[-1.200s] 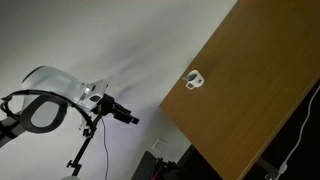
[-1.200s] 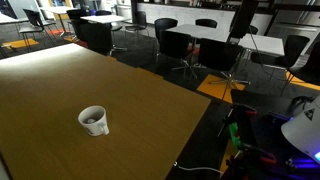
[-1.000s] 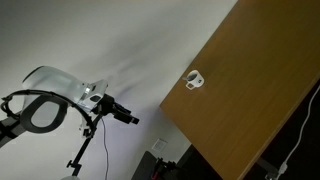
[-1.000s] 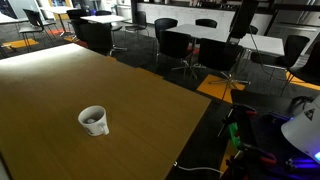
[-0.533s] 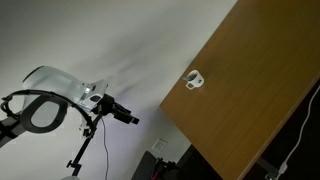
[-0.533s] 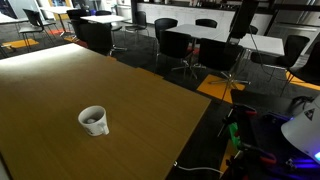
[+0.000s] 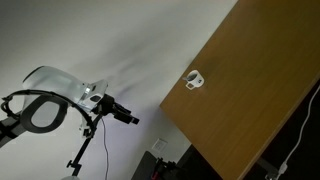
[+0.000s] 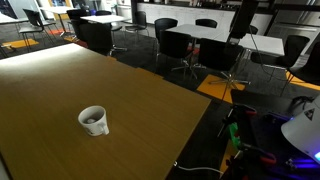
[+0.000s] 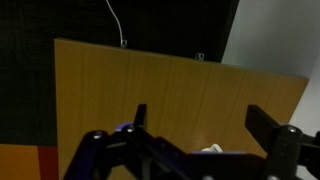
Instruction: Take the pen out of the cup and place it on the table
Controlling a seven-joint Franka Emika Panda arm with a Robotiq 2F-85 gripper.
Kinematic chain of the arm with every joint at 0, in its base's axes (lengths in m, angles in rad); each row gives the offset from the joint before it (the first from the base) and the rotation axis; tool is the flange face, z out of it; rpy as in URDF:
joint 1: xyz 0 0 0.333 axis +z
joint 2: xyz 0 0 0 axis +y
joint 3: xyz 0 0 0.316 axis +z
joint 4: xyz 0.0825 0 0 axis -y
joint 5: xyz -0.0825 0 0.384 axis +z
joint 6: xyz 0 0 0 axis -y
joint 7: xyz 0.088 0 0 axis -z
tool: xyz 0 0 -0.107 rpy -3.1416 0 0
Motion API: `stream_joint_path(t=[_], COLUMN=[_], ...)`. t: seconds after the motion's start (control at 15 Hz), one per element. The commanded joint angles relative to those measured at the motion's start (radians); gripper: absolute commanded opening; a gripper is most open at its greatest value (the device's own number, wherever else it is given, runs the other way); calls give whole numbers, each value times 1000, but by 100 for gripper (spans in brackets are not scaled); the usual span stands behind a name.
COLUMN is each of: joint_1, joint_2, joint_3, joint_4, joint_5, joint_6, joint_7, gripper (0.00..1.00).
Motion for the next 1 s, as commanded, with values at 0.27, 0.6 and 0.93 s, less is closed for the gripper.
stream_joint_path(t=[0.27,0.6,0.93], joint_1=[44,77,100], joint_2=[172,297,412], joint_3=[30,43,26], joint_4=[115,210,292], joint_5=[-29,-65,-80], joint_6=[81,178,215], joint_7=[-44,-103,-221], gripper=[100,100,100])
